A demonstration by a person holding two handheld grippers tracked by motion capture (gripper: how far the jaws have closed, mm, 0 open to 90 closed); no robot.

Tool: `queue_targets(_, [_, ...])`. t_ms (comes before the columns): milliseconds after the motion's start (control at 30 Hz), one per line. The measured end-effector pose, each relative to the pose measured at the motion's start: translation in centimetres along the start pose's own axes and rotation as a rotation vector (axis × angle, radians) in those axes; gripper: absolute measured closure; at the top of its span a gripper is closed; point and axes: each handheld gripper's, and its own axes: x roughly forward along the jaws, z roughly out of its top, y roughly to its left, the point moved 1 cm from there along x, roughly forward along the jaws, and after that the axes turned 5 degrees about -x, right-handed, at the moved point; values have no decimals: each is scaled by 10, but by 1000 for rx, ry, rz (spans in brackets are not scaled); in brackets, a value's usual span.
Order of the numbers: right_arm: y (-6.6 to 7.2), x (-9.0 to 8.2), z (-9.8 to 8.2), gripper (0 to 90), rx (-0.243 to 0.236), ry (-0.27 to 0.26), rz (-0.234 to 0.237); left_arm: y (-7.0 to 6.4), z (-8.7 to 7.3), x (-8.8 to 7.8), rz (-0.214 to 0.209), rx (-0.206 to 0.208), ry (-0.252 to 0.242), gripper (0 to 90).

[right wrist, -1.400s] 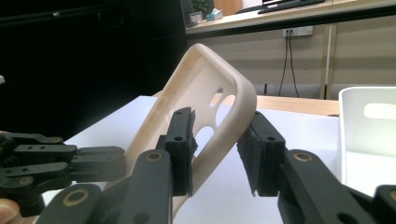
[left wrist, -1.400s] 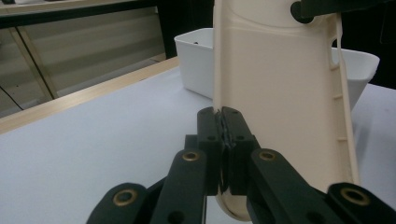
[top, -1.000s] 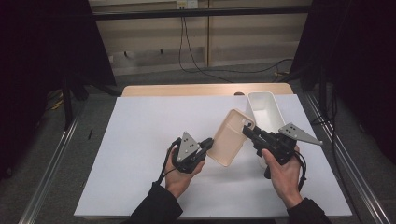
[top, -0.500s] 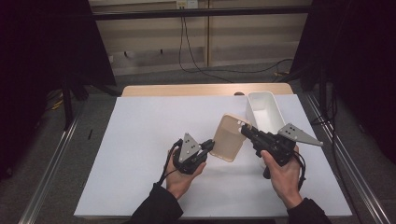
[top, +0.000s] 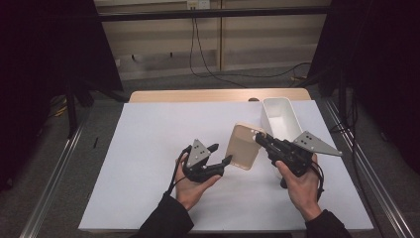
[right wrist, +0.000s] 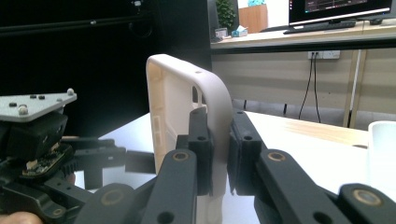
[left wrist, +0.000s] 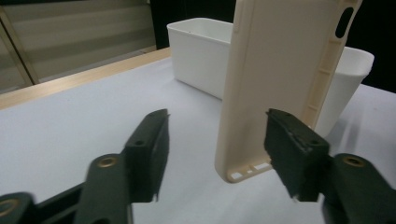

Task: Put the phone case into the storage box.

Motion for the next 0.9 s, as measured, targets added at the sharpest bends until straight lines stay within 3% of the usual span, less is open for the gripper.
queue_targets(100, [0,1,-1,818,-12,5,2,3,1,-1,-17,-28,-6,278])
queue_targets(233, [-2,1,-1,818,-20,6,2,8,6,-3,22,-44,-20,132])
queue_targets(267, [-2,1,-2,818,-16,5,-2,9,7,-4,10,-54,-19,104])
queue_targets(333, [-5,0,-2,817,-21,4,-11,13,10,-6,-34,-99,-27,143])
queue_targets(367, [-7,-1,-2,817,-19,3,-16,15,12,-7,-37,-118,-34,88])
queue_targets(467, [-11,-3,-1,817,-18,-2,-28,21,12,-9,-41,-116,-43,35])
queue_targets(667, [-15,-3,0,817,-47,-22,-30,27,11,-10,77,-67,-25,31])
queue_targets(900, [-17,-3,0,817,-59,-19,-37,30,10,-16,127,-50,1,31])
